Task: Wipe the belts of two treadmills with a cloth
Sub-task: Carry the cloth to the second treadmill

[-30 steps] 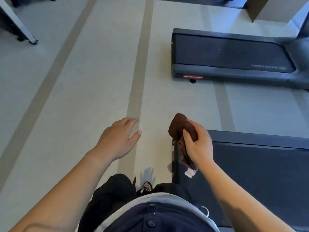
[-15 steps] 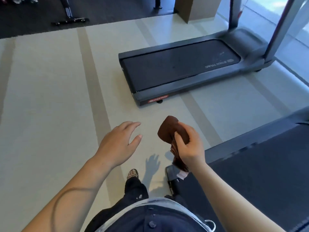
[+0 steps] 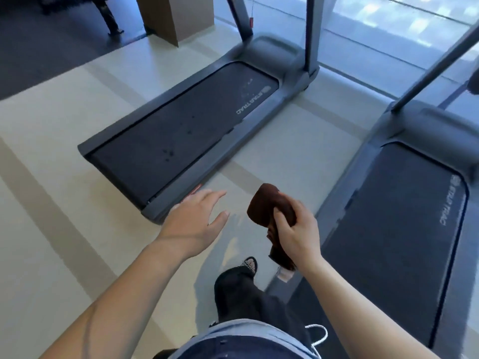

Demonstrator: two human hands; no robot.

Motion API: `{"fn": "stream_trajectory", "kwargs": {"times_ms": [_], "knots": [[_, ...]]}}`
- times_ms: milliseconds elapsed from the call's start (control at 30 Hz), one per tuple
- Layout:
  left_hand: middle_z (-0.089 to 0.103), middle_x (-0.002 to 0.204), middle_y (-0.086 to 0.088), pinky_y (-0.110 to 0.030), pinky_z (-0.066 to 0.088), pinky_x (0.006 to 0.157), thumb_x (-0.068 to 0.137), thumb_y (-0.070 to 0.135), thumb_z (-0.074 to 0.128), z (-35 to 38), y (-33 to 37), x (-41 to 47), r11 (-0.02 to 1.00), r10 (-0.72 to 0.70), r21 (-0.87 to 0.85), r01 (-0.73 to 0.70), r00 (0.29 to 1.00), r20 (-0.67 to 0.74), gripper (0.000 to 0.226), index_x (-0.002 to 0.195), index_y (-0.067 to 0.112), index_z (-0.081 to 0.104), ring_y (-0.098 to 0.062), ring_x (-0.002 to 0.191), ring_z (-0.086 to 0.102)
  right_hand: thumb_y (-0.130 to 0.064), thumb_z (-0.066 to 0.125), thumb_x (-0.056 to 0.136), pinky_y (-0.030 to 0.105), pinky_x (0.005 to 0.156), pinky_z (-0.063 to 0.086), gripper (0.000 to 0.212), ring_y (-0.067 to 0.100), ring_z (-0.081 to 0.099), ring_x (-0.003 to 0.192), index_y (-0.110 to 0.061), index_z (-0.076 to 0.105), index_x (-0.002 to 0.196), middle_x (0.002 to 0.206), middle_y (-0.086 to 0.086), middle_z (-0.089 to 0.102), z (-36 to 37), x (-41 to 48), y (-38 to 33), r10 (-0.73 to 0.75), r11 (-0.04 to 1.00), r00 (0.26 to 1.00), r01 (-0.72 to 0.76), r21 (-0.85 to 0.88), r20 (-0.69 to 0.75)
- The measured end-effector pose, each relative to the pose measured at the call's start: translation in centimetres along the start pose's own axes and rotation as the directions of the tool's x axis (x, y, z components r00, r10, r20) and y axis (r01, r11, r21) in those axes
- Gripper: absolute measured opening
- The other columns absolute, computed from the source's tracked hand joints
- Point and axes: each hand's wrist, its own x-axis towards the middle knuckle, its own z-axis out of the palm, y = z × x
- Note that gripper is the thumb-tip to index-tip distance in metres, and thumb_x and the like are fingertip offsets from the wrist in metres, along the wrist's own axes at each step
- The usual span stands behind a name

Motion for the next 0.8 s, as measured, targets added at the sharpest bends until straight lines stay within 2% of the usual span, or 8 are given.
{"fn": "stream_trajectory", "kwargs": {"times_ms": [67,167,267,500,800], "knots": [[0.036,0.143,0.016,-0.033,0.032,0.103,0.093,0.049,0.035,-0.4,0.8,4.5,1.0,0.016,0.018,-0.017,1.0,0.027,0.048,0.139,0.036,0.032,-0.009,0.128,0.036,-0.03,0.053,0.084,0.041,0.083,0.054,0.031,0.008,0.06,0.098,-0.038,0.06,0.114,0.105,-0.022,0.061,-0.4,3.8,0.4,0.015,1.0,1.0,-0.015,0.009,-0.025],[0.035,0.145,0.014,-0.033,0.032,0.102,0.094,0.048,0.034,-0.6,2.7,11.7,0.999,0.042,0.017,-0.043,0.997,0.057,0.049,0.141,0.033,0.031,-0.011,0.129,0.036,-0.026,0.055,0.086,0.03,0.088,0.047,0.031,0.008,0.057,0.104,-0.039,0.059,0.115,0.109,-0.016,0.062,-1.4,9.8,1.1,0.022,0.999,0.998,-0.024,-0.022,-0.06],[0.035,0.146,0.012,-0.035,0.033,0.103,0.094,0.047,0.034,-0.6,5.3,18.3,0.995,0.099,-0.001,-0.099,0.994,0.055,0.049,0.14,0.032,0.032,-0.01,0.131,0.036,-0.027,0.055,0.087,0.025,0.086,0.044,0.032,0.004,0.055,0.105,-0.042,0.059,0.115,0.11,-0.02,0.061,-2.8,15.3,1.6,0.058,0.998,0.996,-0.061,-0.032,-0.069],[0.036,0.146,0.012,-0.034,0.035,0.102,0.094,0.048,0.035,-0.6,8.0,29.8,0.988,0.152,-0.052,-0.148,0.984,0.096,0.049,0.141,0.032,0.031,-0.01,0.131,0.036,-0.029,0.055,0.087,0.037,0.095,0.046,0.032,0.01,0.056,0.109,-0.033,0.06,0.118,0.113,-0.014,0.061,-4.4,26.9,1.5,0.085,0.995,0.99,-0.091,-0.045,-0.112],[0.038,0.144,0.011,-0.033,0.033,0.104,0.093,0.047,0.037,-0.3,9.9,46.9,0.975,0.215,-0.09,-0.204,0.967,0.133,0.05,0.14,0.031,0.034,-0.008,0.13,0.036,-0.034,0.053,0.084,0.042,0.092,0.048,0.034,0.012,0.058,0.105,-0.03,0.061,0.116,0.109,-0.014,0.062,-5.1,42.1,3.5,0.113,0.991,0.974,-0.124,-0.041,-0.197]]}}
